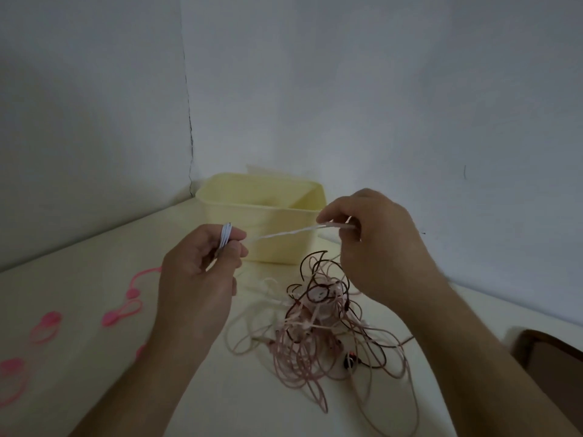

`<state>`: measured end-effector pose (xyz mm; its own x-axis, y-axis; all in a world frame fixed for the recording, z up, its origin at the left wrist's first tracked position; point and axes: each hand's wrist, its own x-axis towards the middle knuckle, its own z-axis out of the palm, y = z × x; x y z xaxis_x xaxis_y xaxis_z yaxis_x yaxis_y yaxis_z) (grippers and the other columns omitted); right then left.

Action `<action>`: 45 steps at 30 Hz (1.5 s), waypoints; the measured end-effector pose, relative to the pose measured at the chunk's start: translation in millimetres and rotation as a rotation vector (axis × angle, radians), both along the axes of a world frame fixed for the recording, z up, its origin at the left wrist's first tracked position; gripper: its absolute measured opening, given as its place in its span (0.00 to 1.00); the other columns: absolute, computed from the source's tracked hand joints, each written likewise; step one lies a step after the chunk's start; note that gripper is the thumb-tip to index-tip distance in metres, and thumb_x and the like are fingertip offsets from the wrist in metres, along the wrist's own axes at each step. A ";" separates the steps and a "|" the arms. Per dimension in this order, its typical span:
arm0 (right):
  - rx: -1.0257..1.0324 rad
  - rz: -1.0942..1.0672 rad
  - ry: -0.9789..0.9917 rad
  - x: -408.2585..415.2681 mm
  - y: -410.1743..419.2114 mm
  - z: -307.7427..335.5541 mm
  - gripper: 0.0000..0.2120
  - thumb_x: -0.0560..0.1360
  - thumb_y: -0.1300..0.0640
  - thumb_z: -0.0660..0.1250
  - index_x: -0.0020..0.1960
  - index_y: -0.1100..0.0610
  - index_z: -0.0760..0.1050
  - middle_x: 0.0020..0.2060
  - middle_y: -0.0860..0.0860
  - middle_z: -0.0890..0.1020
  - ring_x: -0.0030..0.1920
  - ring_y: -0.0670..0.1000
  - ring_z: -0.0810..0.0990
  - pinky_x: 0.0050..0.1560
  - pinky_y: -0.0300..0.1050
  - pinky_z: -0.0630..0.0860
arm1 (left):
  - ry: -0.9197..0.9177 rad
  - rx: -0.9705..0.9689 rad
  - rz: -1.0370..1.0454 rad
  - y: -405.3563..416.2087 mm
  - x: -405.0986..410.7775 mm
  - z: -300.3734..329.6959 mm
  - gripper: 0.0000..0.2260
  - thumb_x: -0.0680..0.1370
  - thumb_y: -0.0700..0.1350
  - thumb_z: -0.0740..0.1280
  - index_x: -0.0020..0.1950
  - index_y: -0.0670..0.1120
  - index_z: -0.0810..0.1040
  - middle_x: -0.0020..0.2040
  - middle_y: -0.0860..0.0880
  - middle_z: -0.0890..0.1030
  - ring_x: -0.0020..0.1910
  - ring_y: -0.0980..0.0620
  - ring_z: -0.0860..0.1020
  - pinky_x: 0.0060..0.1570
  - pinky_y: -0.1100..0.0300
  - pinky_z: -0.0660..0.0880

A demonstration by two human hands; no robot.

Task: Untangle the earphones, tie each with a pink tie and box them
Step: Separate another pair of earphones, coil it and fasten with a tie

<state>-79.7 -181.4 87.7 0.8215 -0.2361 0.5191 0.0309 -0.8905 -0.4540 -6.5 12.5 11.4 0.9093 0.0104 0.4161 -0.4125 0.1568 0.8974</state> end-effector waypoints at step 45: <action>0.528 -0.075 0.560 -11.5 -23.9 7.1 0.40 0.83 0.29 0.47 0.48 0.59 0.85 0.39 0.58 0.88 0.39 0.61 0.89 0.33 0.46 0.81 | 0.019 -0.104 -0.129 1.8 -2.7 0.9 0.12 0.79 0.29 0.67 0.47 0.43 0.85 0.38 0.46 0.83 0.38 0.52 0.76 0.27 0.60 0.70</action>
<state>-91.2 -205.4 94.8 0.9006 -0.4019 -0.1656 -0.3799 -0.5425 -0.7493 -9.2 14.3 12.4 0.9137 -0.0649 0.4012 -0.3655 0.3002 0.8811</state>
